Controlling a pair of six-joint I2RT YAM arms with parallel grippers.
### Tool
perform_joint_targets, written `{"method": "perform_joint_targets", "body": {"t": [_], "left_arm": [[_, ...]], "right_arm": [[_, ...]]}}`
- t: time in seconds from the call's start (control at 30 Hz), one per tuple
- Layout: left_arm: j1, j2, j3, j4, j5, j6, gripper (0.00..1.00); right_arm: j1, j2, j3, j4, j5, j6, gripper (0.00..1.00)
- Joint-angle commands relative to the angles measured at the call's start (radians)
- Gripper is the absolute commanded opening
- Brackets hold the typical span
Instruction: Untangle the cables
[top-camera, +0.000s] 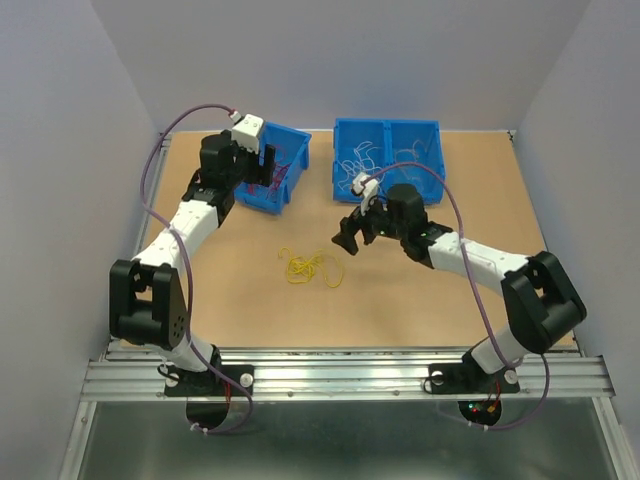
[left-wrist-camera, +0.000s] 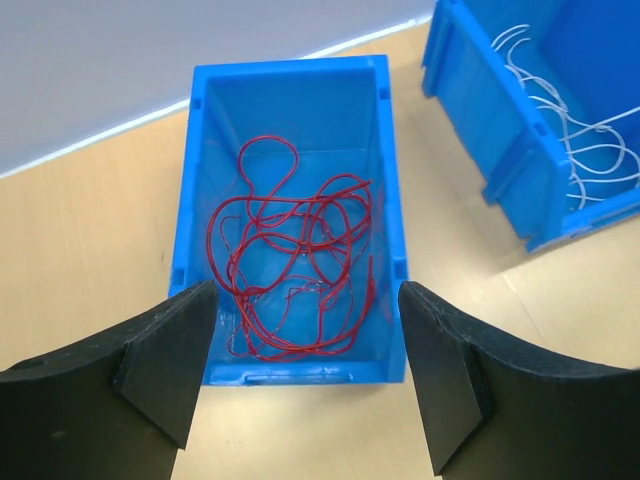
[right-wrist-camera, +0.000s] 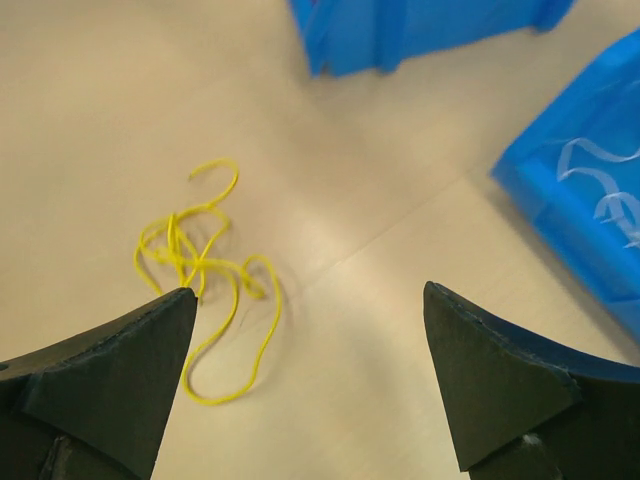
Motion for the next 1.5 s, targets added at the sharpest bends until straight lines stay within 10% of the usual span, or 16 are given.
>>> {"method": "perform_joint_targets", "body": {"t": [0.0,0.73,0.93,1.03,1.1,1.47], "left_arm": [[-0.041,-0.115,-0.084,0.100,0.020,0.010,0.84],[-0.141,-0.206,-0.270,0.301,-0.048,0.043,0.84],[-0.143,-0.201,-0.272,0.306,-0.045,0.048,0.84],[-0.143,-0.200,-0.275,0.310,-0.046,0.049,0.84],[-0.143,-0.198,-0.276,0.310,-0.048,0.051,0.84],[-0.152,-0.232,-0.304,0.321,0.030,0.066,0.84]], "right_arm": [[0.058,0.084,0.080,-0.192,-0.094,-0.171,1.00],[0.114,0.385,0.345,-0.522,0.031,-0.236,0.73],[0.132,0.475,0.414,-0.612,0.003,-0.279,0.56],[0.146,0.474,0.420,-0.646,0.031,-0.305,0.29],[0.144,0.401,0.400,-0.640,0.034,-0.337,0.00],[0.143,-0.351,-0.158,-0.068,0.199,-0.187,0.01]]}}
